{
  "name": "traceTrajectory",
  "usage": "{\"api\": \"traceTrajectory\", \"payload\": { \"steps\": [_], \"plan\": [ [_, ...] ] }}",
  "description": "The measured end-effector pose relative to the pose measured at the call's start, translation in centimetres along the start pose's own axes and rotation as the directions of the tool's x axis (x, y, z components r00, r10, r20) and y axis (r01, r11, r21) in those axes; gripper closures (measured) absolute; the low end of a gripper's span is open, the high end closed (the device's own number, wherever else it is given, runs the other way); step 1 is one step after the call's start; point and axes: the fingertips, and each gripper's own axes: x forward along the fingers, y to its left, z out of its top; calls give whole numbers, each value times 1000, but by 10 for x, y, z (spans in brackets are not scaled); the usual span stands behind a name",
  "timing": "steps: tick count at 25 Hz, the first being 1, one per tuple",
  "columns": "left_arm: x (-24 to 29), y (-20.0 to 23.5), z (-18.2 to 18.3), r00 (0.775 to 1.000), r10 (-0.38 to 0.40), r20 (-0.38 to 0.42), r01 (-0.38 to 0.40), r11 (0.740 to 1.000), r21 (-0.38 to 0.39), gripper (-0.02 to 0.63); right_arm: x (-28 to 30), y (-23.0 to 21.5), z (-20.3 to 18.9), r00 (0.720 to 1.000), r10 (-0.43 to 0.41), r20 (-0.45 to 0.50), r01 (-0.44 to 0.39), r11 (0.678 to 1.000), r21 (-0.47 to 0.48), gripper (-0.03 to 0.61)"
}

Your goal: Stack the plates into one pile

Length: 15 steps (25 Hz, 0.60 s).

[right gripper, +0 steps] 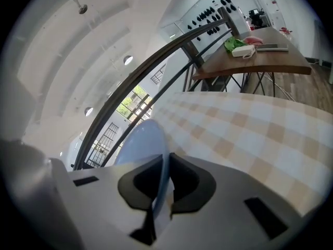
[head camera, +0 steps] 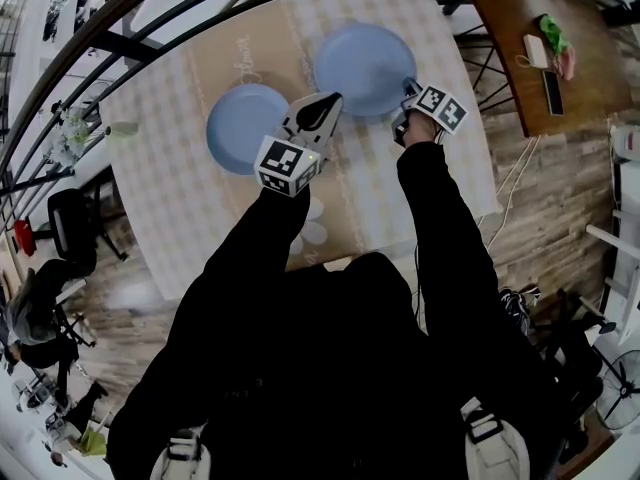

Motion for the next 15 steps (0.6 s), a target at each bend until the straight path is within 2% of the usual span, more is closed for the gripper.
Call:
{"api": "traceTrajectory", "payload": {
  "steps": [8, 15],
  "plan": [
    [-30, -13, 29, 997, 22, 73, -24, 1000, 20, 594, -32, 13, 6, 1000, 10, 10, -10, 1000, 5, 557],
    [-71, -6, 50, 989, 84, 122, -90, 995, 43, 594, -45, 52, -6, 997, 70, -20, -71, 997, -38, 557]
  ]
}}
